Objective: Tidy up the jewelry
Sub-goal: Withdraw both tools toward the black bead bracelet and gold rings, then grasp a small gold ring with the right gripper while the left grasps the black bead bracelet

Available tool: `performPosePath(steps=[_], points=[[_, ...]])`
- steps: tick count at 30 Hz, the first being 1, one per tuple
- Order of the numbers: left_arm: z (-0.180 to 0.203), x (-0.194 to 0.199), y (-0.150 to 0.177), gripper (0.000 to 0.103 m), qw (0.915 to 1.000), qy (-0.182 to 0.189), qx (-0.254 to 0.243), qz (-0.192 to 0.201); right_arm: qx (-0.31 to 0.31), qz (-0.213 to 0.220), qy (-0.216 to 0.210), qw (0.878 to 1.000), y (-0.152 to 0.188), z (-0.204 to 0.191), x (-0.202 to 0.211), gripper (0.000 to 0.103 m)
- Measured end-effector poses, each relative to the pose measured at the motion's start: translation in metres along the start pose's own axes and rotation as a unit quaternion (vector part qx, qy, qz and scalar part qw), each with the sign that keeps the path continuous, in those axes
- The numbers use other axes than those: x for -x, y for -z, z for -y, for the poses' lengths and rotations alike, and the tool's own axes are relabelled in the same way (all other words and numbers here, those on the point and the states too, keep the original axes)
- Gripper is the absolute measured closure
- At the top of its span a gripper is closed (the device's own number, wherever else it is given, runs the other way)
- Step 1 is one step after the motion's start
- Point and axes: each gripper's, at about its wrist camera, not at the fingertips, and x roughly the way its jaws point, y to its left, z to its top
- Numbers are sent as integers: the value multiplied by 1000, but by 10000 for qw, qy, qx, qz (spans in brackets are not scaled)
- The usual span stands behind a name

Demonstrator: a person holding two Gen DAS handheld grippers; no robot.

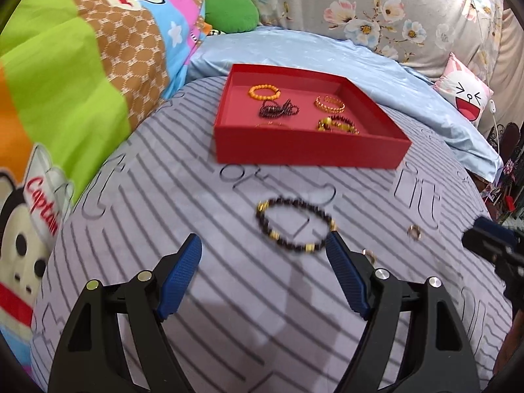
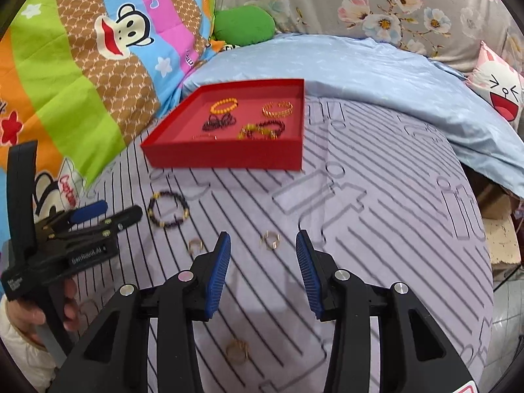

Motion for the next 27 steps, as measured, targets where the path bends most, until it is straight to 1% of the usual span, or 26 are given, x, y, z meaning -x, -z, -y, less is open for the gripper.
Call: performPosePath(steps=[5, 7, 9, 12, 15, 18, 20, 27], points=[[0, 15, 21, 29, 10000, -17, 79, 46, -200, -244, -125, 9994, 41, -3, 7, 62], [2, 20, 29, 29, 9999, -31, 96, 57, -284, -302, -198, 9989, 53, -5, 8, 62], [2, 23, 33, 29, 9999, -41, 129, 55, -288, -311, -168, 9990, 60, -9, 7, 62], [3, 24, 41, 29, 9998, -61, 177, 2, -358, -345, -222, 9985, 65, -12, 5, 62], [5, 25, 45, 29, 9998, -91, 158, -17, -371, -332, -189, 9986, 68, -14, 2, 64], [6, 25, 49, 29, 9998, -103, 158, -40, -415, -381, -201, 9982, 69, -15, -3, 68], [7, 24, 50, 29, 9998, -106, 178, -69, -423, -426, -195, 9980, 70, -16, -6, 74], [10, 22, 53, 29, 9998, -67, 147, -111, -383, -419, -102, 9983, 69, -17, -12, 78]])
